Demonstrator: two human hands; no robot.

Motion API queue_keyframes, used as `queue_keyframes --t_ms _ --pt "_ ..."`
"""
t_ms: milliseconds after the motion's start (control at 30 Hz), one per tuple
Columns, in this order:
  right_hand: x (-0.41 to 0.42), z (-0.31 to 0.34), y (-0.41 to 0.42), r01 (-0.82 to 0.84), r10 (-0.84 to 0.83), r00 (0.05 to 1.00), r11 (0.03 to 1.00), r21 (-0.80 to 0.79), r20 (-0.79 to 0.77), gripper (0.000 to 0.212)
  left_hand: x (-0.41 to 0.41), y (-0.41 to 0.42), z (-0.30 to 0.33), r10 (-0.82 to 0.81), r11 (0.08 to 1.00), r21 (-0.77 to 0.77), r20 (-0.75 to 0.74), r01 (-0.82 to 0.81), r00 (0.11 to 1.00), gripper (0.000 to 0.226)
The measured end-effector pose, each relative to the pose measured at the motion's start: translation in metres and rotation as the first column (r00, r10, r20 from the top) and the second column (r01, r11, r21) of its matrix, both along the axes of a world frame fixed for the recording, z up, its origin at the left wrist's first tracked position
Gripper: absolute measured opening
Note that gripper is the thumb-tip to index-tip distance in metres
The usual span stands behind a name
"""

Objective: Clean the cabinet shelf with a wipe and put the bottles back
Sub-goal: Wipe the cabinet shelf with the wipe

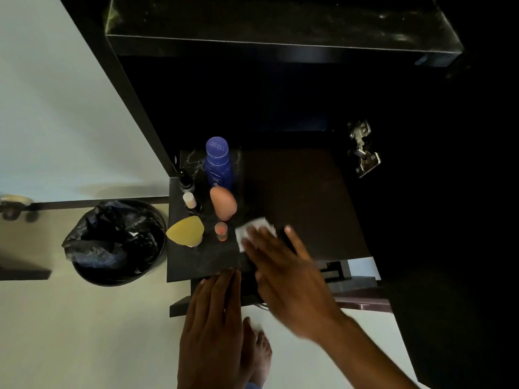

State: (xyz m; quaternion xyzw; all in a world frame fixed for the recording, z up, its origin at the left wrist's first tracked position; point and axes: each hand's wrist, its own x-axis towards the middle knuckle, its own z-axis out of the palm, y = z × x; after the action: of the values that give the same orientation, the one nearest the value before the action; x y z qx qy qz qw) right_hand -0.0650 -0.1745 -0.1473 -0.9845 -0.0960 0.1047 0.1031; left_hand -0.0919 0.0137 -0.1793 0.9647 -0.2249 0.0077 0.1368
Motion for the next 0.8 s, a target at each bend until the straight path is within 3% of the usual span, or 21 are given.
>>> queue_keyframes --t_ms 167,367,467,633,800 --pt "-0.041 0.008 -0.004 0.051 -0.053 0.998 0.997 0.049 0.030 0.059 -0.002 0.002 0.001 0.005 0.999 -0.039 -0.019 -0.005 1.000 0.071" --pt "0.010 -0.002 -0.030 0.287 -0.288 0.954 0.958 0.020 0.080 0.055 -0.003 0.001 -0.001 0.015 1.000 -0.020 0.048 -0.014 0.999 0.076" --pt "0.022 -0.004 -0.008 0.206 -0.203 0.977 0.978 -0.040 0.057 0.058 -0.002 0.003 0.000 0.007 0.999 -0.051 0.003 -0.007 1.000 0.089" --pt "-0.010 -0.002 0.022 0.044 -0.044 0.997 0.999 0.012 0.057 0.056 -0.001 0.011 0.000 0.009 0.973 -0.230 -0.010 -0.012 1.000 0.062" --pt "-0.012 -0.002 0.025 0.109 -0.154 0.971 0.966 0.233 0.182 0.049 0.009 0.027 0.019 0.118 0.931 -0.342 -0.037 -0.123 0.992 0.036"
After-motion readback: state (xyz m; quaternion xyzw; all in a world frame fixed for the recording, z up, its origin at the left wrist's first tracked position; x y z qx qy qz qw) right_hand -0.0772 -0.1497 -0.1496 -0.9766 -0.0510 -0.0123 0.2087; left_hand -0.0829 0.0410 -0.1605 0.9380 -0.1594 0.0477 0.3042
